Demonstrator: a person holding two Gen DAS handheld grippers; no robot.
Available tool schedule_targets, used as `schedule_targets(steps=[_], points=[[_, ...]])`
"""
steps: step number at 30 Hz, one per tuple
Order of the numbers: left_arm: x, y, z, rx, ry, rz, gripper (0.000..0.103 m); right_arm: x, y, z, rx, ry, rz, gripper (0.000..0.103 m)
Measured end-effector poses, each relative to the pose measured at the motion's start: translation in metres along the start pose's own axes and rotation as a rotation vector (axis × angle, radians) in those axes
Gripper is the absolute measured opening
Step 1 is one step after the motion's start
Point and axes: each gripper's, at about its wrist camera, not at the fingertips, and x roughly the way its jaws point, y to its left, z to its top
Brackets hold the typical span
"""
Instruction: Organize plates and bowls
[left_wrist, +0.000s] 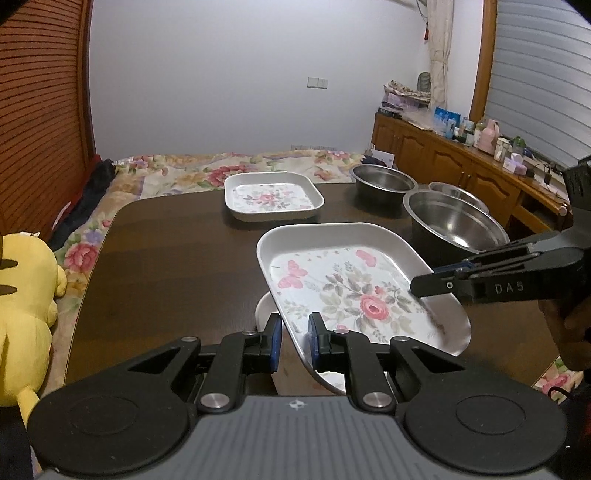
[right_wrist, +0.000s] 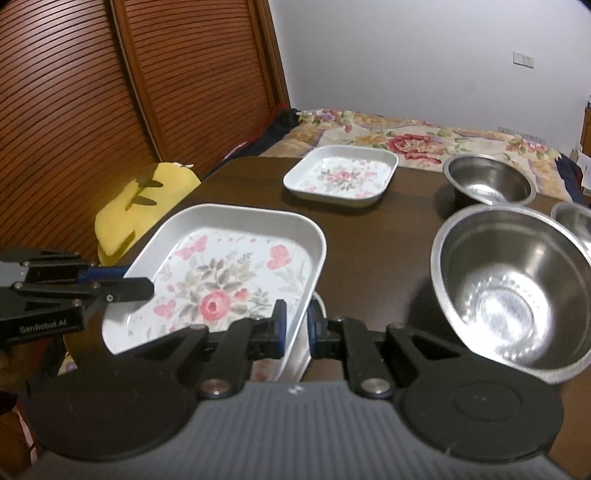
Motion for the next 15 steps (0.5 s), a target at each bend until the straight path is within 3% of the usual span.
schedule_targets(steps=[15], points=[[0.006, -0.003, -0.013, -0.01, 0.025, 0.004, 0.017, -0.005, 0.007, -0.023, -0.001, -0.048, -0.023, 0.013]])
